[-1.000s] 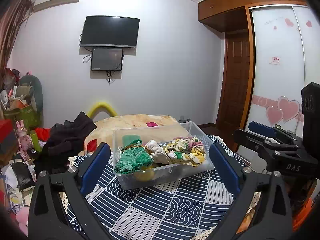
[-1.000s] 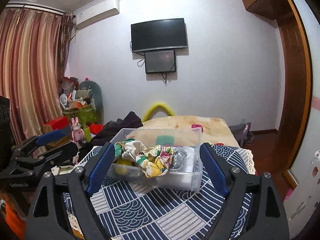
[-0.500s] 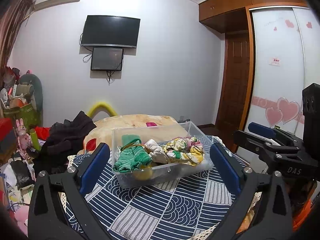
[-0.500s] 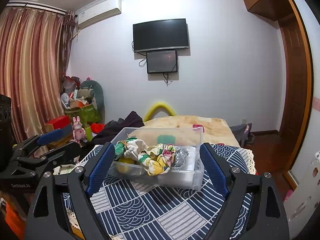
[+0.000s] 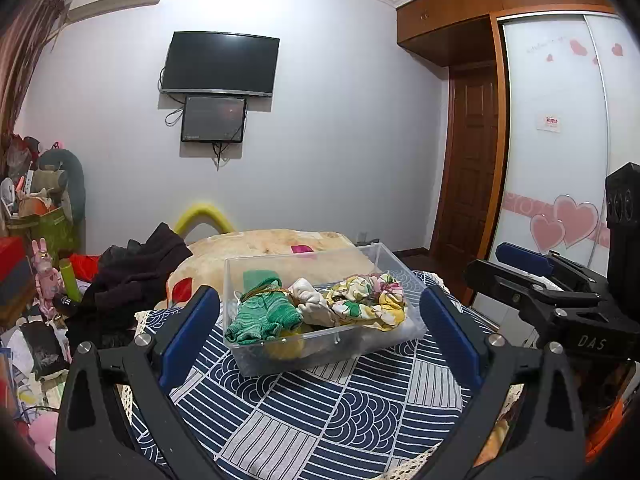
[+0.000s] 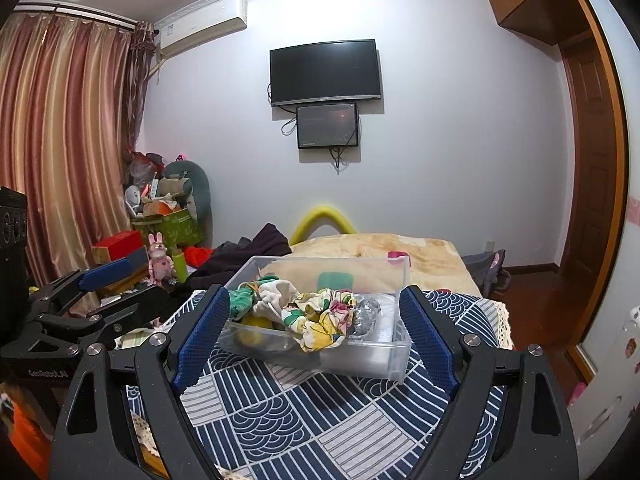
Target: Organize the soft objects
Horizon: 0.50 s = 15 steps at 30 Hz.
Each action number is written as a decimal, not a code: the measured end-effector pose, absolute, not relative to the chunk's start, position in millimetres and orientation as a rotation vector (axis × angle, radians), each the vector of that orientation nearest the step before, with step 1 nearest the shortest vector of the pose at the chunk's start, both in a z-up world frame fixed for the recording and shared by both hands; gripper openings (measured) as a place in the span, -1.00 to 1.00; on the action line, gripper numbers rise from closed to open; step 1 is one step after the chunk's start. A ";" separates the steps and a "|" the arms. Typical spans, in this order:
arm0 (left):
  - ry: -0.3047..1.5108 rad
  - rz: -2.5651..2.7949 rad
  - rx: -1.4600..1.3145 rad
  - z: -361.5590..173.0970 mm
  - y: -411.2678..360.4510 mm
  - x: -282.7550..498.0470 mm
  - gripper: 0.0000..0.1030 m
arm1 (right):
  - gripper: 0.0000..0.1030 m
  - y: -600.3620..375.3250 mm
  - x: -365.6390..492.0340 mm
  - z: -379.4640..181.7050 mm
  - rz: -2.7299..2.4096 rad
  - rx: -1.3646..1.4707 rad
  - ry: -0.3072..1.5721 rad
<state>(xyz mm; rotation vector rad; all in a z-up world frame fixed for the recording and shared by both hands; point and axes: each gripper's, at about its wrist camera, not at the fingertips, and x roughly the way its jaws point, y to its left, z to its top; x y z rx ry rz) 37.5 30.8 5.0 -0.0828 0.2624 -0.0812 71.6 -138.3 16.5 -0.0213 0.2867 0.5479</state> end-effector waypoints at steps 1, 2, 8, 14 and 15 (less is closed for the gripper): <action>0.262 -0.082 -0.082 5.0 30.8 37.4 0.97 | 0.65 -138.4 71.4 16.3 0.548 -0.021 0.286; 0.262 -0.082 -0.082 5.1 30.4 37.2 0.97 | 0.65 -138.3 71.4 16.7 0.549 -0.021 0.286; 0.261 -0.080 -0.083 5.7 29.7 36.8 0.97 | 0.65 -137.3 70.7 16.5 0.548 -0.022 0.285; 0.262 -0.081 -0.082 5.7 29.9 36.7 0.97 | 0.66 -137.1 69.8 16.6 0.550 -0.022 0.284; 0.262 -0.082 -0.083 5.7 29.8 36.7 0.97 | 0.66 -136.7 69.8 17.2 0.549 -0.022 0.285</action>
